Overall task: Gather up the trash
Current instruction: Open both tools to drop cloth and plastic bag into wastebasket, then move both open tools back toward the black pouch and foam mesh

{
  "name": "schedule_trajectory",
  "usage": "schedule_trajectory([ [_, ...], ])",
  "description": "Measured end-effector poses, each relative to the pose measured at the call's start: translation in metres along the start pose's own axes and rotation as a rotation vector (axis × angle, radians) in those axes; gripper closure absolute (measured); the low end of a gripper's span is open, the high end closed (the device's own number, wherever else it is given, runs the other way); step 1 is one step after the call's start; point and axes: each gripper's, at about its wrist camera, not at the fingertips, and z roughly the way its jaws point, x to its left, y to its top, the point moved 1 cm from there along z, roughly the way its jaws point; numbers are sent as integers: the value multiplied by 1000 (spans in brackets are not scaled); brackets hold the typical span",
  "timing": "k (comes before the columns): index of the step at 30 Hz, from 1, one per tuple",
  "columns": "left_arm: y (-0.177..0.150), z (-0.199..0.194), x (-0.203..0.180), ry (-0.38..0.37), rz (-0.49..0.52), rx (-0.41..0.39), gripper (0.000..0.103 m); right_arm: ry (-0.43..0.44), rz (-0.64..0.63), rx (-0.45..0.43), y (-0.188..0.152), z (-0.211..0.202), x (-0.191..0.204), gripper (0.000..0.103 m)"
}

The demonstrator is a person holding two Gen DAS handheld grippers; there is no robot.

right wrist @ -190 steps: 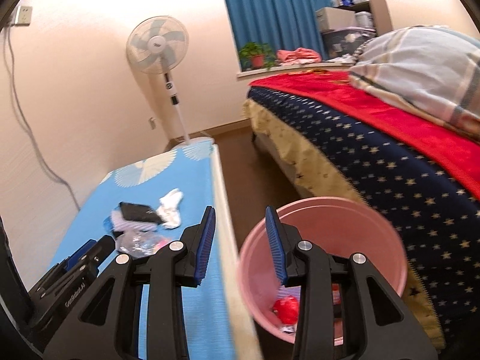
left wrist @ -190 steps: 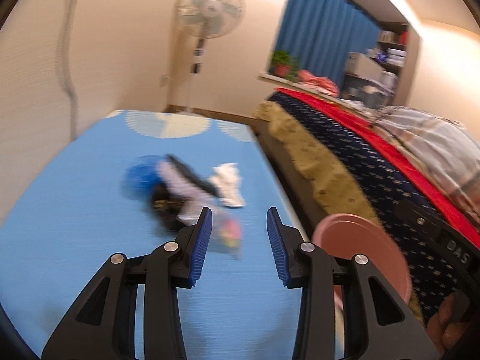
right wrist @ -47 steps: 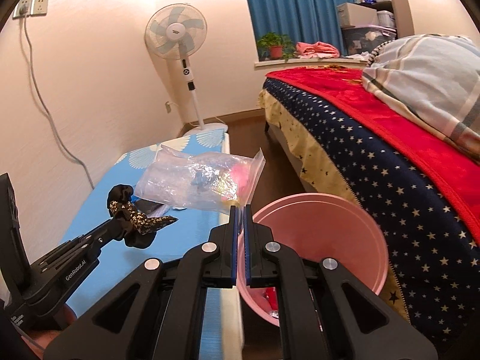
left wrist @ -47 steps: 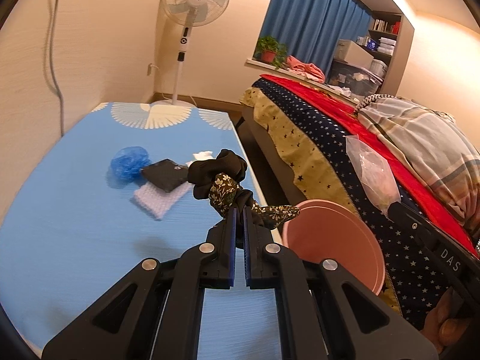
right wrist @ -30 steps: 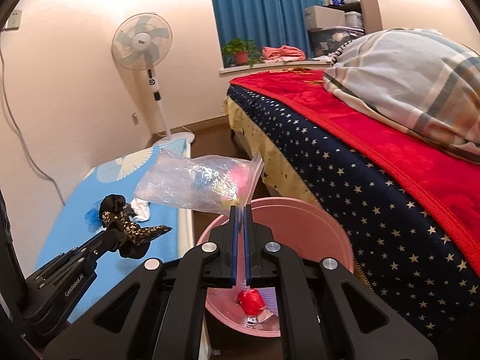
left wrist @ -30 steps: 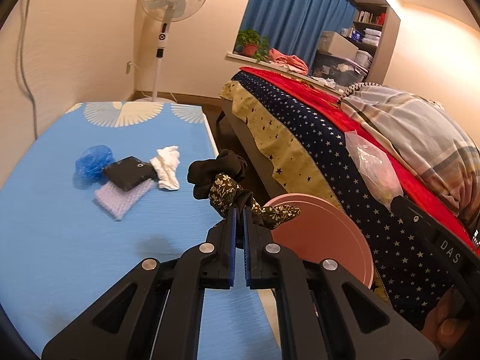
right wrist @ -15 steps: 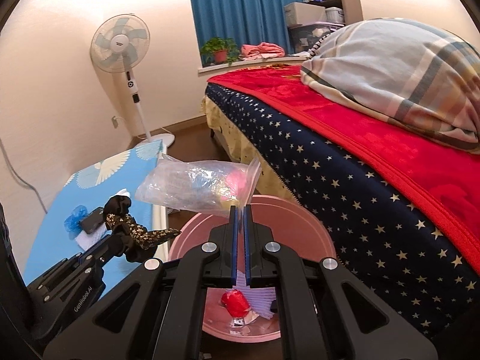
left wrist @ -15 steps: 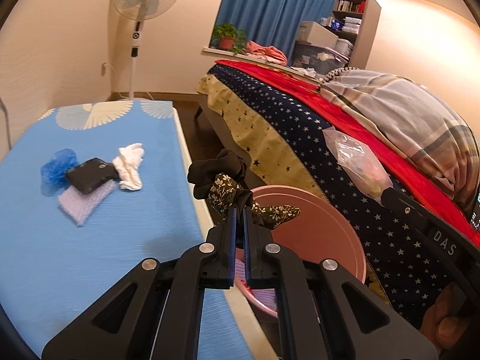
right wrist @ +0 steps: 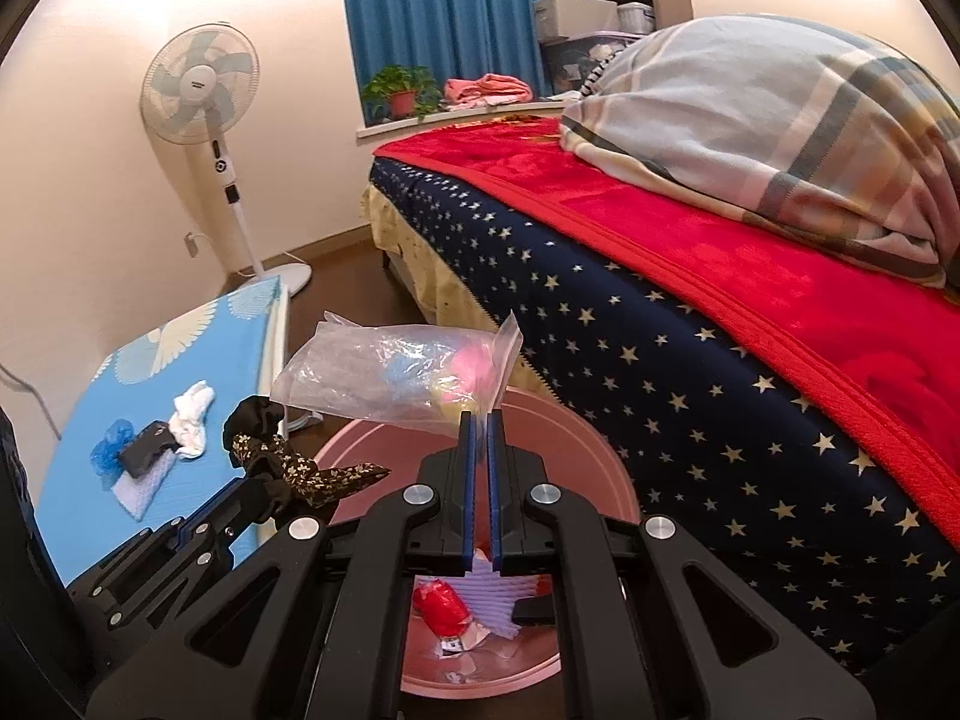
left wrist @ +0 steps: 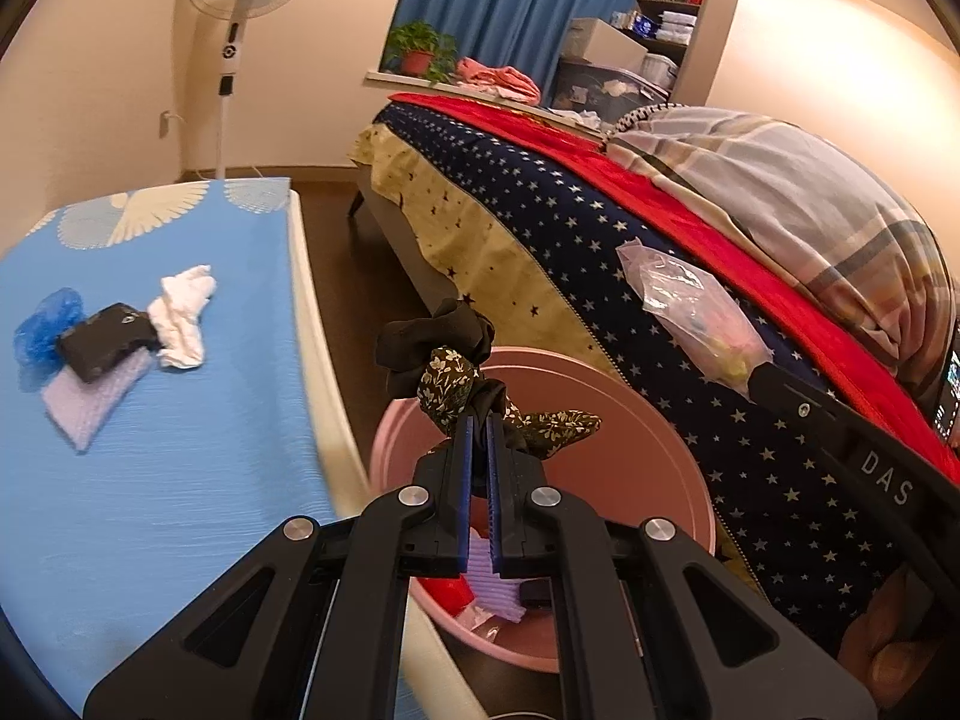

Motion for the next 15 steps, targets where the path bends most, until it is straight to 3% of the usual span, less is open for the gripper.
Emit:
schedule_trajectory([
  [8,-3,11,-6,-30,2,26,98,-24,3,16,-2,7,-3,96],
  [11,-4,13,-8,-31,7,28,92,-47,9,18,-1,8,-5,95],
  [13,-4,14,-7,-29,8,30,81,-48,7,20,-1,9,-6,94],
  [14,-4,13,-7,-25,8,29,80,-48,4,21,-1,9,-5,92],
  [15,-4,13,-6,-21,8,29,80,-49,4,21,-1,9,-5,82],
])
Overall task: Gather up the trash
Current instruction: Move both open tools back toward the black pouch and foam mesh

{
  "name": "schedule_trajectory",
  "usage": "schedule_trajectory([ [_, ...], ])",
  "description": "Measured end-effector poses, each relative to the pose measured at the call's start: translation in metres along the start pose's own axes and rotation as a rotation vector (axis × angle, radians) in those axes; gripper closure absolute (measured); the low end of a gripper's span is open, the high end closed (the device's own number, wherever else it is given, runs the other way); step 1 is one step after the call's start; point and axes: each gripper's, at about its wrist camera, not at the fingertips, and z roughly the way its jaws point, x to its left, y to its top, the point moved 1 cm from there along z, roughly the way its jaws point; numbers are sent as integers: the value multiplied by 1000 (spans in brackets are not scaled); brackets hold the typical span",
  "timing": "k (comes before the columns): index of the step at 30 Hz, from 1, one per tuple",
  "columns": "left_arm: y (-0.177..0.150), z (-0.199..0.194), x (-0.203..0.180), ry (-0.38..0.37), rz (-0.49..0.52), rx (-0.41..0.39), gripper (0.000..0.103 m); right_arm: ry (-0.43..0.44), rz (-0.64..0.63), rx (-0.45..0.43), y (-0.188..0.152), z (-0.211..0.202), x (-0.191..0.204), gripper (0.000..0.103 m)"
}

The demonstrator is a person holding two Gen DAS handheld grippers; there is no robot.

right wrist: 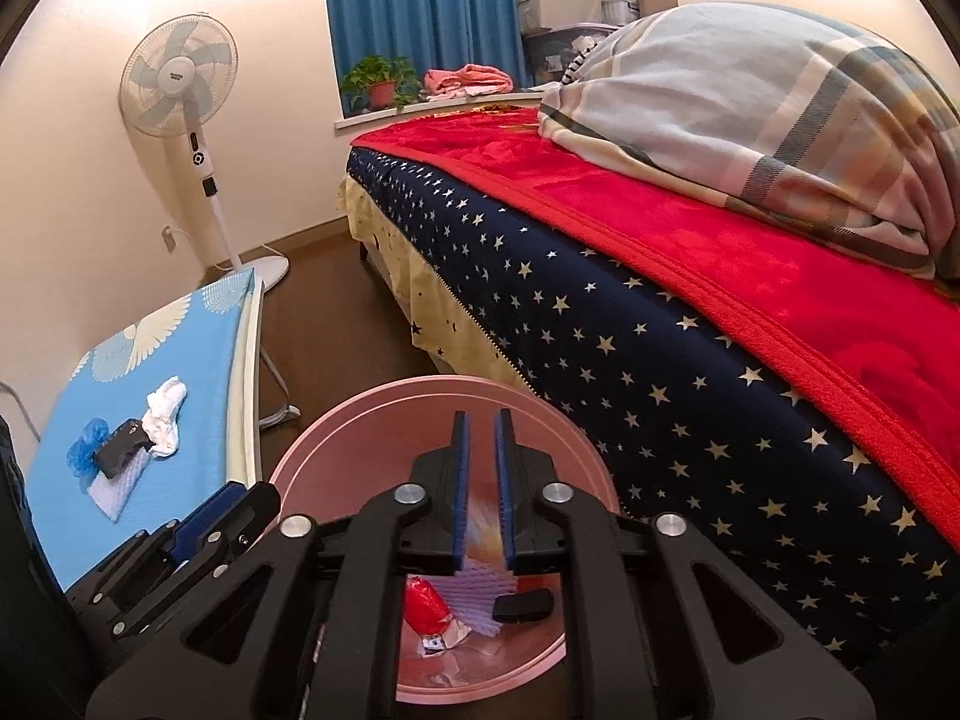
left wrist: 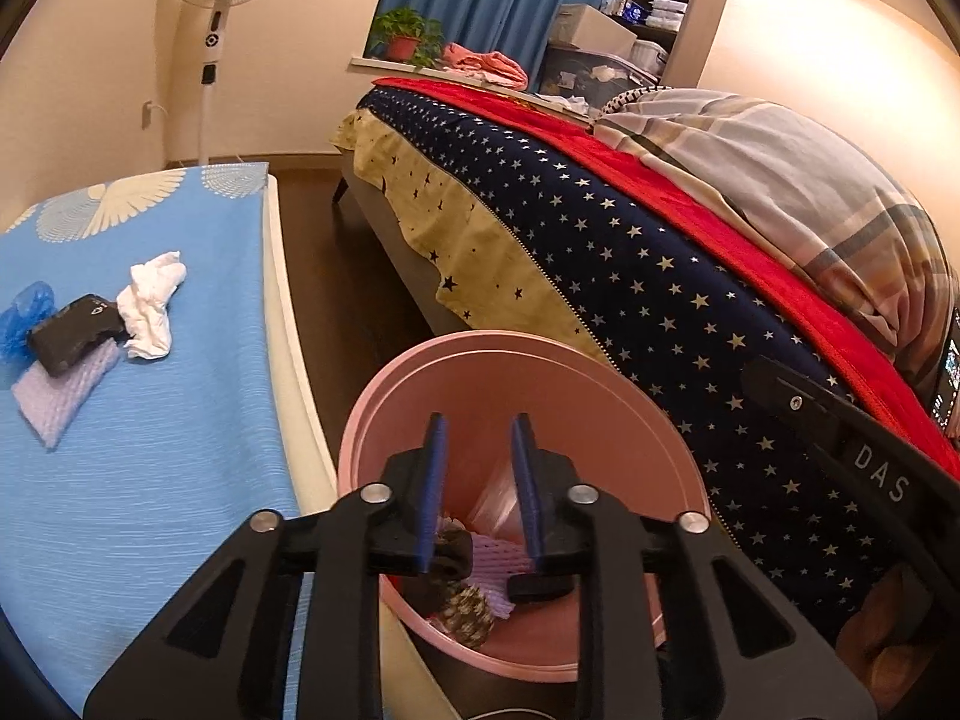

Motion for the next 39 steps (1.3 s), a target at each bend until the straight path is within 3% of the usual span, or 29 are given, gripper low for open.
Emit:
schedule_trajectory([
  [1,0,-1,1,1,-1,0,80,-3,2,-1,0,0,0,69],
  [2,0,-2,2,4,-1,-1,80,-6,4,-3,-1,-1,0,64],
  [11,-2,-22,24,62,3,-27,79,63,-19,-15,-5,-3,20,64],
  [19,0,-41,64,138,-70,-71,79,174,-60,-20,-9,-6,53,64],
  [39,-9,-62,148,316,-187,-105,79,354,-116,15,-29,25,130,77],
])
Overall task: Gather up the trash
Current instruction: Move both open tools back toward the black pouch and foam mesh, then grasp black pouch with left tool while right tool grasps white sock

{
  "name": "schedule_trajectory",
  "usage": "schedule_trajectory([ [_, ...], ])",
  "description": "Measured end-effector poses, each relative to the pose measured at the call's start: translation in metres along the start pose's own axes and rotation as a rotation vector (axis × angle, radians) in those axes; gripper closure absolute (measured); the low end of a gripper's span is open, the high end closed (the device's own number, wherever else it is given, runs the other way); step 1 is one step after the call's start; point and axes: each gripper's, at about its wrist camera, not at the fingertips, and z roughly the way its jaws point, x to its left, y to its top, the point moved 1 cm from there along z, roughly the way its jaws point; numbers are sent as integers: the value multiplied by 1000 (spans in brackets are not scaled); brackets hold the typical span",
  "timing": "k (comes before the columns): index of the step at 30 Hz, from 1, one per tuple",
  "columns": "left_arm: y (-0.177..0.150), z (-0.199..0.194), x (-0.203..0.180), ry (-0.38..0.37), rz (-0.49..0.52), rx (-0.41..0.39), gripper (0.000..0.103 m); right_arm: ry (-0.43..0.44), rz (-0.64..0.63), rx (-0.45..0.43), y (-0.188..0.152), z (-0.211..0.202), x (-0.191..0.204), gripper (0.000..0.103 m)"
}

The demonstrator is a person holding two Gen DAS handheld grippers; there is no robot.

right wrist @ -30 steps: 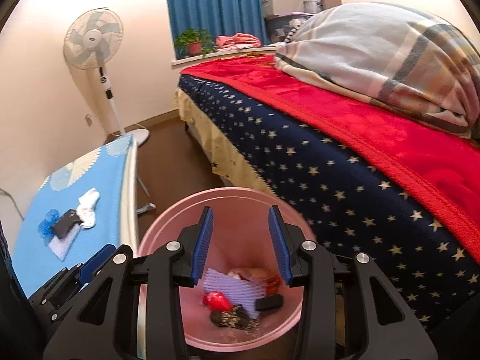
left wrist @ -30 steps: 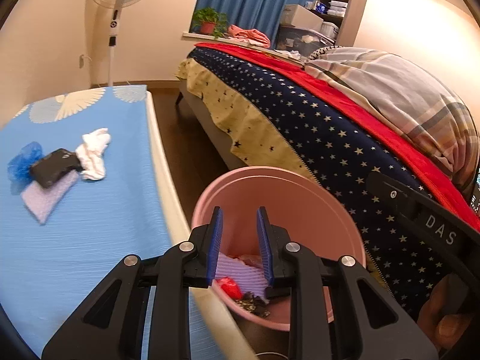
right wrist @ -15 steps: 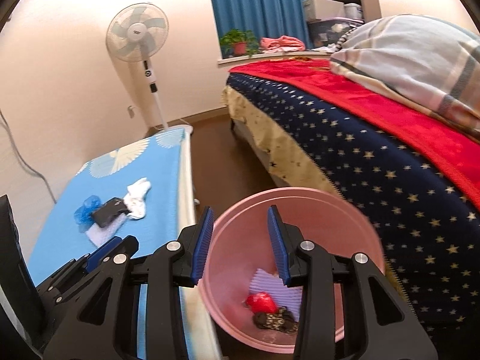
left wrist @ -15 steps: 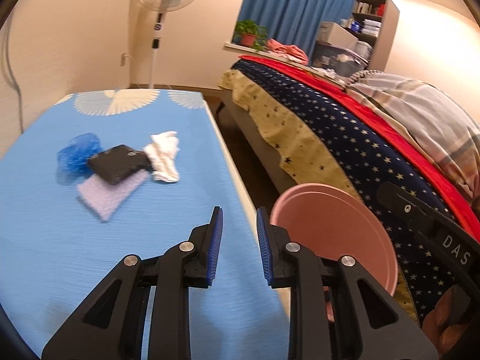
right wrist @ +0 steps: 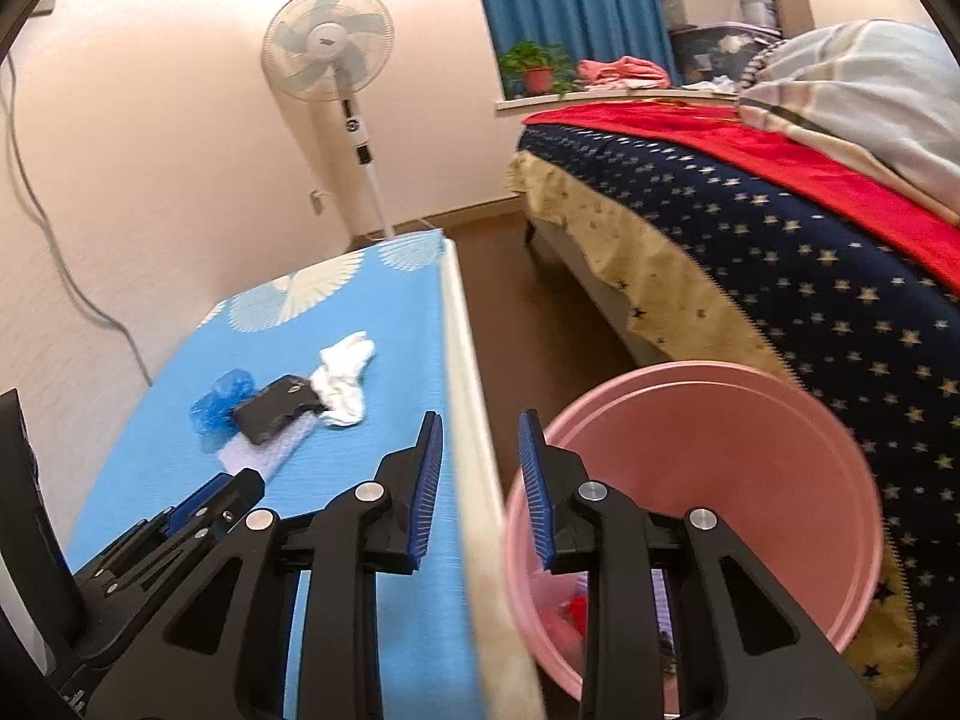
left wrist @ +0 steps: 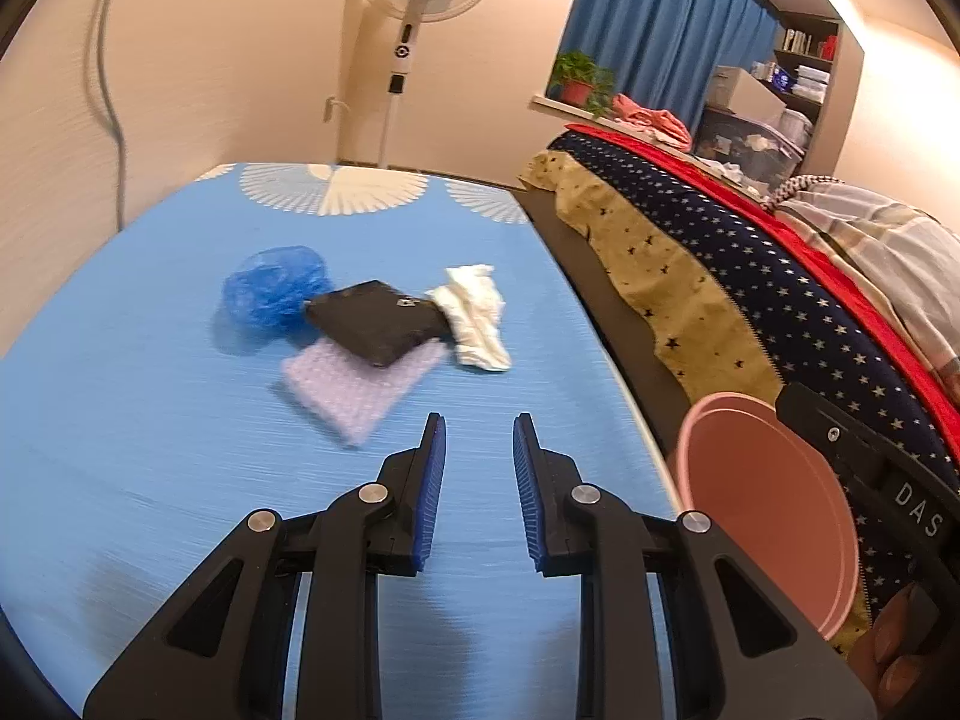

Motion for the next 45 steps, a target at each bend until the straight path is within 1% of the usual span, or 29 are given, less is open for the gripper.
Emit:
schedule_trajectory([
  [2,1,0,8,15,-7,-5,79,21,-5,3,-1,5,7,79],
  [12,13,-2,48,87,-81,-40,79,98,-15,25,3,29,34,81],
  [17,19,1,58,92,-99,-45,79,125,-5,30,7,41,41,81],
  [25,27,11,65,61,-115,-36,79,178,8,71,7,67,55,81],
  [31,34,22,72,37,-142,-34,79,220,-2,129,8,93,66,81],
  [35,40,33,78,-8,-181,-16,79,219,2,158,10,111,69,80],
  [39,45,44,83,-35,-215,0,79,227,-1,202,10,128,72,80],
  [45,46,66,91,-59,-275,59,79,215,-2,248,12,149,72,80],
])
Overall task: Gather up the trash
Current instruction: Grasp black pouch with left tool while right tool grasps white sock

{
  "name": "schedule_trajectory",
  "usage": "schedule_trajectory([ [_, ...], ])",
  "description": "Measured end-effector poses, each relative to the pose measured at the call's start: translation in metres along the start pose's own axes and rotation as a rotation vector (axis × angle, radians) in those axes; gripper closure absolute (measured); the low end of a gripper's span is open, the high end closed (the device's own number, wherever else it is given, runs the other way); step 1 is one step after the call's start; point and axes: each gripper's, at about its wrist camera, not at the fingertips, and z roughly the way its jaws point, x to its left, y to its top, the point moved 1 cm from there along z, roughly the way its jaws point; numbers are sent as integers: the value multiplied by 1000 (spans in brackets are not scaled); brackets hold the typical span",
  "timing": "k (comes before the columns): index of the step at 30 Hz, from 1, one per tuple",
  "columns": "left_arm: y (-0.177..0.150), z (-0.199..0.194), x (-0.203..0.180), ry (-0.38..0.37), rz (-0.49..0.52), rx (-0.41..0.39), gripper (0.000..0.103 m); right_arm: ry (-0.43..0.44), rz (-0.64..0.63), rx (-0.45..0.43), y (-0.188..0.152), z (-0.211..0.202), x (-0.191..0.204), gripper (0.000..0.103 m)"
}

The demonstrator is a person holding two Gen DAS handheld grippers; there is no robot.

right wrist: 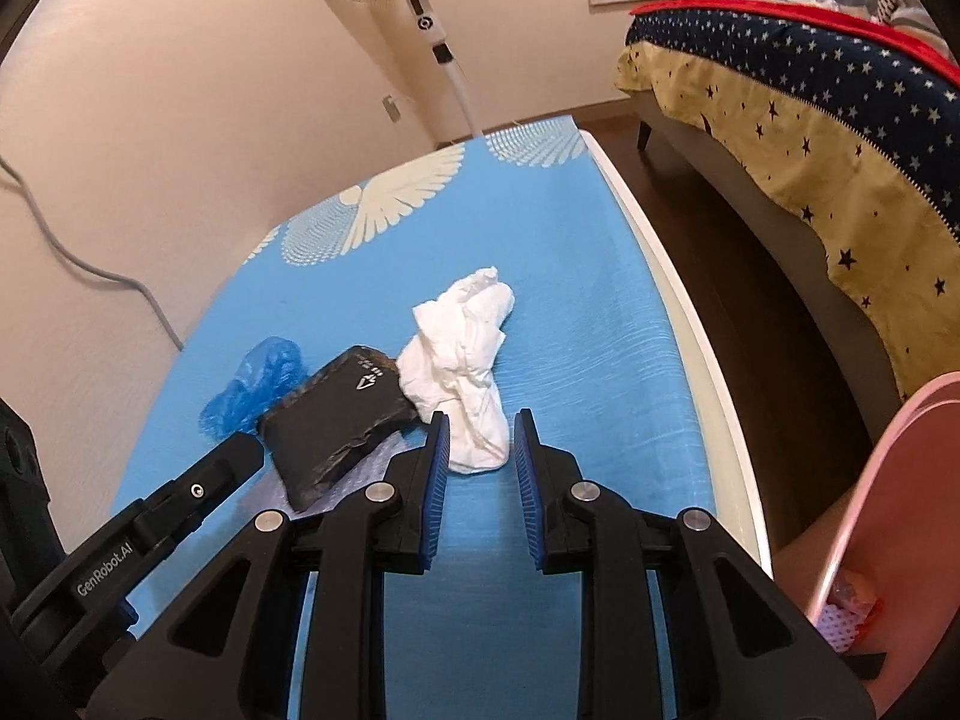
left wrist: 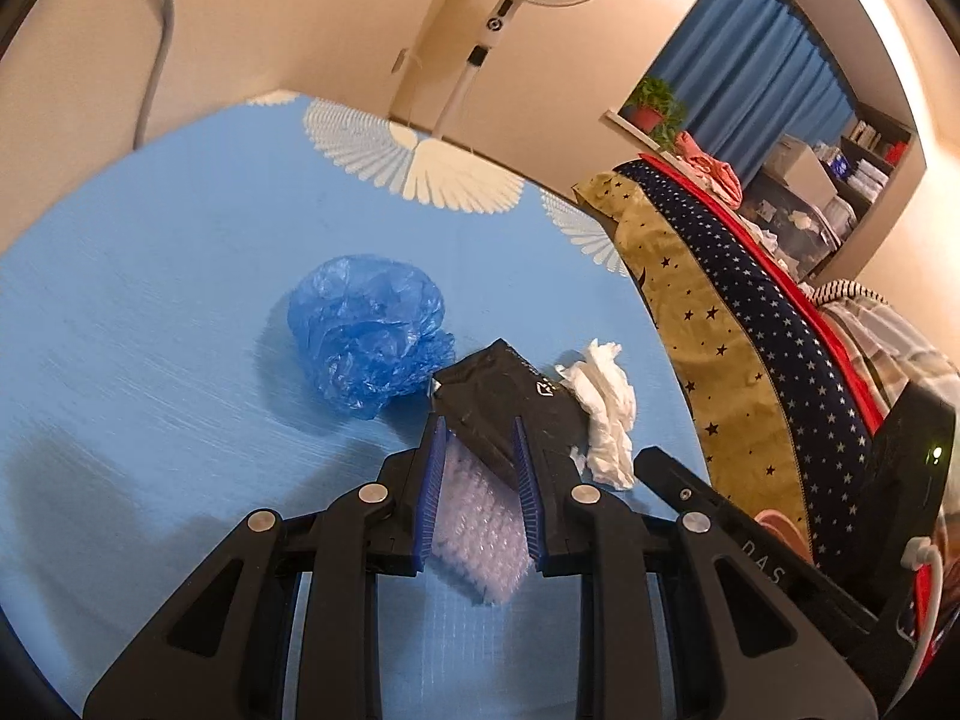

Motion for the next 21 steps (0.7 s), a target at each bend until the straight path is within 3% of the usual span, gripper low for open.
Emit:
schedule_trajectory([
  [2,1,6,2,-3,-19,17,79,0,-2,12,1,4,-1,80],
  [4,3,10,4,4,-37,19,65,3,-7,29,1,9,0,80],
  [5,4,12,5,6,-48,17,63,9,-7,44,1,12,0,80],
  [10,7,23,8,-11,-81,41,62,16,-16,71,2,18,2,81],
  [14,9,27,5,-16,-76,36,62,13,-25,73,1,19,3,89],
  [17,8,26,-2,-5,-41,29,73,13,-22,63,1,18,3,97],
  [21,9,19,-12,26,27,2,83,20,-11,40,-1,11,0,98],
])
